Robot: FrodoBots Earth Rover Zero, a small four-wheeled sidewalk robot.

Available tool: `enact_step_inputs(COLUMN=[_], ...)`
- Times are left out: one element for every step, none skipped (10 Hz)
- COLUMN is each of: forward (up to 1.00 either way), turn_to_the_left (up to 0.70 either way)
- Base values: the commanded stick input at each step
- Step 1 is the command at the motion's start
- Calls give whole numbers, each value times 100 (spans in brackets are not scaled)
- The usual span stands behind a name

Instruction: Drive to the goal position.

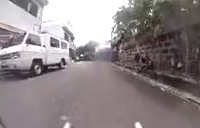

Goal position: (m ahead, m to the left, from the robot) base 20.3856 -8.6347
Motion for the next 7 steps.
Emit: enact_step_inputs(forward=[70, 70, 70, 70, 70, 70, 70], turn_to_the_left=[14, 13, 7, 2, 0, 0, 0])
